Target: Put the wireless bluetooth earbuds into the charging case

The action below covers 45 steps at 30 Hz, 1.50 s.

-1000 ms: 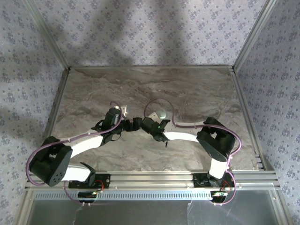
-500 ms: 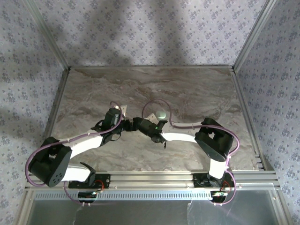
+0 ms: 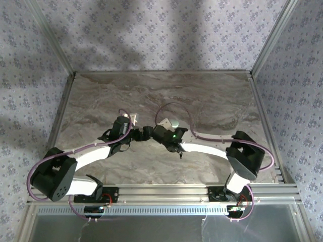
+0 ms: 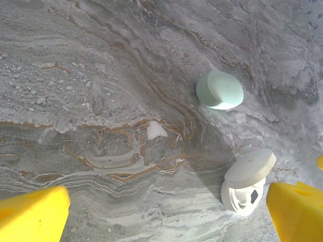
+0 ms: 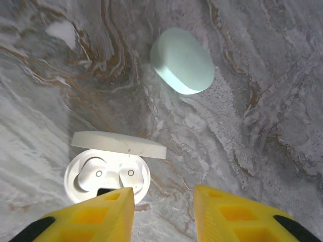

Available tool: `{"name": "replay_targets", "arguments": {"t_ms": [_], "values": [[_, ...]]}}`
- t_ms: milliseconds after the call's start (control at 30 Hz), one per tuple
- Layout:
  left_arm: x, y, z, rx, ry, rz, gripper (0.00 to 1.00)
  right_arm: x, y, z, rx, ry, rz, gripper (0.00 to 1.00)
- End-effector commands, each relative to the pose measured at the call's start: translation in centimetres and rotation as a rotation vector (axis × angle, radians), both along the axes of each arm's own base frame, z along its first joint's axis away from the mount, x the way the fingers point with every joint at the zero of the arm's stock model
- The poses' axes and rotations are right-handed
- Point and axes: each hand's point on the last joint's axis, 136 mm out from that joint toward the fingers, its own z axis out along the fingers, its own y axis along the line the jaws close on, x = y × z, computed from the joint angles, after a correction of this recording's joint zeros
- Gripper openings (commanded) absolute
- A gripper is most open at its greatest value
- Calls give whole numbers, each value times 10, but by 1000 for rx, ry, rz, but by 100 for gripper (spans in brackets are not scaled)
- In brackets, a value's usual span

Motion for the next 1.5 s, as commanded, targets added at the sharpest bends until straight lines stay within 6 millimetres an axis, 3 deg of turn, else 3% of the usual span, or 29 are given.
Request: {"name": "replay_targets", "arguments": {"t_ms": [0,133,367,567,767,967,1200,1267,1467], "values": [[1,-5,15,-4,-54,-20,100,-9,-3,14,115,37,-23,39],[-1,-10,16,0,-59,-37,100,-7,0,13,295,121,-49,38],[-2,-14,14,-6,-52,-54,100,1,-8,11,446,216,-116,36],[-5,-26,11,-12,-33,-103,89,15,-14,6,575,306,-184,36],[-6,-36,6,-14,-8,-141,66,30,-14,2,608,358,-218,36],[-7,-44,-1,-16,28,-173,47,39,0,-8,590,425,-208,34],[-7,-49,-4,-13,44,-190,46,42,10,-21,556,480,-201,31],[-7,-49,-5,-12,47,-191,46,47,17,-16,562,476,-189,31],[-8,-50,-6,-12,51,-195,46,42,18,-27,527,516,-191,31]]}}
